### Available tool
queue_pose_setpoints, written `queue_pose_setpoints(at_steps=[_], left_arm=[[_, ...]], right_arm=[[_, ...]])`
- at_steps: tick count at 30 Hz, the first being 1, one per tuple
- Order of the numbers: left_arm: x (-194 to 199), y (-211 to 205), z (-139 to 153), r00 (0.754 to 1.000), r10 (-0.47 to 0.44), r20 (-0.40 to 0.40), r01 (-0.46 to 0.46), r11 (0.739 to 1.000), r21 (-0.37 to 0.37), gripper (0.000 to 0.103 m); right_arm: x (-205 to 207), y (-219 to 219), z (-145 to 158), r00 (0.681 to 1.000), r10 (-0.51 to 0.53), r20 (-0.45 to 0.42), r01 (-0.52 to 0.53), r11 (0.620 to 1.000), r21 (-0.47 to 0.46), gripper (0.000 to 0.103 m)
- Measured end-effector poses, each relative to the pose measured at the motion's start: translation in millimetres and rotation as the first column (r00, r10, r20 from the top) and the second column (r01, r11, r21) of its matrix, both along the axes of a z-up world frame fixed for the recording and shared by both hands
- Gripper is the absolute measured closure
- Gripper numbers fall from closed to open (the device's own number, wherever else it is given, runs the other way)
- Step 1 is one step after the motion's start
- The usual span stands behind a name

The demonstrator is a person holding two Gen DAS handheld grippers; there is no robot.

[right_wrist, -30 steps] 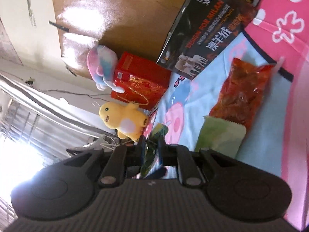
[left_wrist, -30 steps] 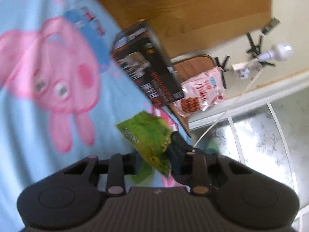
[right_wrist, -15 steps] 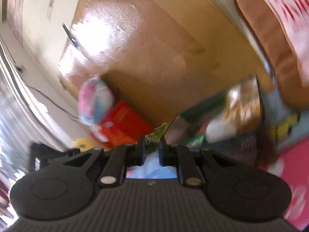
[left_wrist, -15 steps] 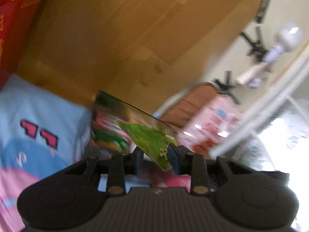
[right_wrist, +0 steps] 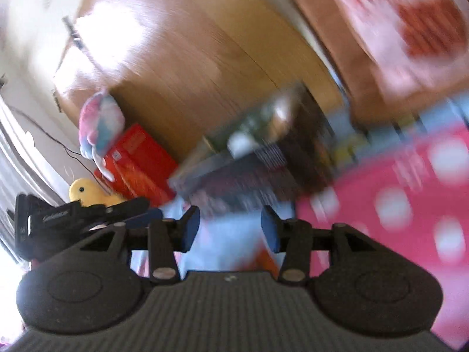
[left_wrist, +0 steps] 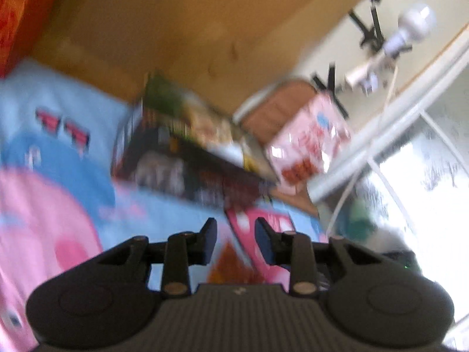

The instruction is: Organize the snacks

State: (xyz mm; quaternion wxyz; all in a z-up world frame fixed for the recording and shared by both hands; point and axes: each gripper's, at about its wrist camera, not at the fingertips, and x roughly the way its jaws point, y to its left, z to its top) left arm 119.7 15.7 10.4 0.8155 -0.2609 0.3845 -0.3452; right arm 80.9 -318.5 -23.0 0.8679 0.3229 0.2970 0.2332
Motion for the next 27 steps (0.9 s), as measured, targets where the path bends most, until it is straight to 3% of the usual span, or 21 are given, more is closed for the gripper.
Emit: queue_pose_setpoints(at_steps=[3,9,17,19,22,25,27], left_arm=[[-15.2,-8.8,-16.4,0.998,-0.036,-0.051,0.037,0.999,0.021,0.071],[-32.3,-20.0,-40.4,0.991,-0.043,-0.126,0.051,0.997,0.055,0.069],[-71.3,-3.0,-49.1,0.993,-0.001,-0.116,0.006,0.999,0.037,0.075],[-76.3,-0.1,-42.8,0.995,0.037,-0.095,-0.029,0.996,0.081,0.074],[-85.9,-0.9,-27.4,0.993,0.118,0.001,-0.115,0.968,0.221,0.066],[-92.6,-3.2,-19.0,0.978,0.197,0.074,-0.210,0.910,0.357,0.064],[-95.0,-2.3,-18.5,0.968,0.228,0.105,-0.251,0.881,0.402,0.064]], right_arm=[[-24.4,-7.5,-20.4,0.997,-0.003,-0.078,0.004,1.000,0.017,0.053],[-43.3,6.6,-18.3,0.997,0.012,-0.082,-0.011,1.000,0.012,0.055],[-60.0,46.6,-14.2,0.991,0.126,-0.038,-0.126,0.992,-0.020,0.050],[-61.9,48.1,-13.1,0.993,0.118,-0.028,-0.119,0.992,-0.038,0.050],[-67.0,49.4,-9.1,0.998,0.058,0.017,-0.057,0.995,-0.079,0.050],[-77.3,52.5,-3.2,0.996,0.002,0.084,0.010,0.990,-0.138,0.050],[-82.5,57.1,-2.2,0.994,-0.016,0.111,0.036,0.983,-0.179,0.048]])
